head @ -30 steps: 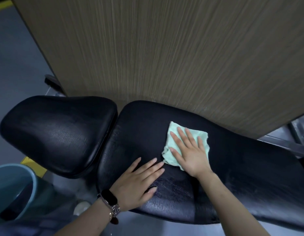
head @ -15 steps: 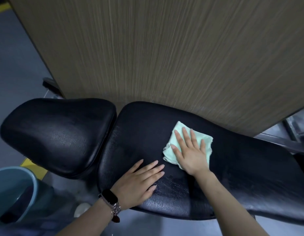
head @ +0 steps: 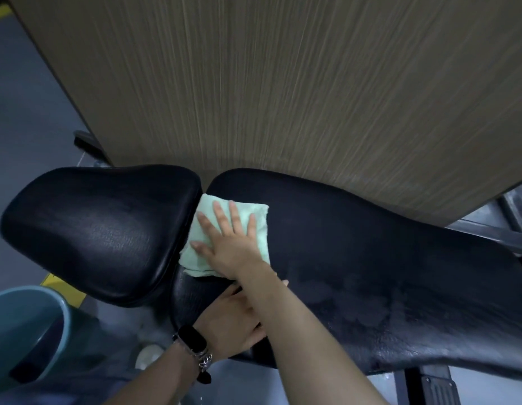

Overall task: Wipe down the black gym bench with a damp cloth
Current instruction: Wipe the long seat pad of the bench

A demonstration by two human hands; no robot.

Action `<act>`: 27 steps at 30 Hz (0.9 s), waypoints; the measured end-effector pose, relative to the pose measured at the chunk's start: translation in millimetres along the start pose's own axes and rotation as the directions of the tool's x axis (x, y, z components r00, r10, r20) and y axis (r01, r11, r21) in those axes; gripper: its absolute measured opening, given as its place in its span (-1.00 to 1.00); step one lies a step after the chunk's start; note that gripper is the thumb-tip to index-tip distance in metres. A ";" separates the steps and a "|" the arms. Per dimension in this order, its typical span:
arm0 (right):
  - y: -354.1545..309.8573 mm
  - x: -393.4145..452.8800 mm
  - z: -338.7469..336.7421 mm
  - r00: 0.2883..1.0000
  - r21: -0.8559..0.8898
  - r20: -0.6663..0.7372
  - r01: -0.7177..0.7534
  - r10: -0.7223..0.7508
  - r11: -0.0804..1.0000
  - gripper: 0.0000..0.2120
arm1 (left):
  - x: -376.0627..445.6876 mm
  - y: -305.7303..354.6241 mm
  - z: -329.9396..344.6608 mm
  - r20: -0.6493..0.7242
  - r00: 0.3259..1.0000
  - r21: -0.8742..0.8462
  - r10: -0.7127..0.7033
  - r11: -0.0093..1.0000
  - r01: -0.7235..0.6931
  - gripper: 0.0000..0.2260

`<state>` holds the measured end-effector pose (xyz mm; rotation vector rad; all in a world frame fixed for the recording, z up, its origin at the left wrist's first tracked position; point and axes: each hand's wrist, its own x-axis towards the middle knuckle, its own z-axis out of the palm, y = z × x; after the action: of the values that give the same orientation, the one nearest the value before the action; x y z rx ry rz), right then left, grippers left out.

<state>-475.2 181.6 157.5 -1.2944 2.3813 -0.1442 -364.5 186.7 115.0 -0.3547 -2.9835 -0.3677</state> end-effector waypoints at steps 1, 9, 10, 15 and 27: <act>-1.9 1.0 0.5 1.000 0.011 0.000 0.007 -0.007 1.000 -0.41 | -0.5 -0.2 0.0 0.001 1.000 0.000 0.005 1.000 -0.005 -0.50; 41.5 -18.4 -4.9 0.993 0.003 -0.075 0.093 -0.093 0.996 -0.46 | 2.0 0.5 -8.9 -0.046 0.999 -0.053 0.016 0.998 -0.018 -0.65; 49.8 -23.1 -6.2 0.993 0.004 -0.081 0.083 -0.083 0.997 -0.46 | 1.5 0.2 -9.0 -0.042 0.999 -0.050 0.012 0.999 -0.015 -0.63; 98.7 -51.8 -9.1 0.996 -0.052 -0.087 0.017 -0.022 0.999 -0.44 | -0.5 -0.1 -8.6 -0.012 1.000 -0.035 0.003 0.999 -0.003 -0.62; 193.5 -132.7 -13.9 0.983 -0.085 -0.159 -0.103 0.088 0.991 -0.40 | -0.8 2.0 -13.4 0.057 0.998 0.000 -0.018 1.000 0.018 -0.55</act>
<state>-568.2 397.5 156.5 -1.2478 2.6047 -0.1101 -362.1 185.1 128.3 -0.3447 -3.0442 -0.3662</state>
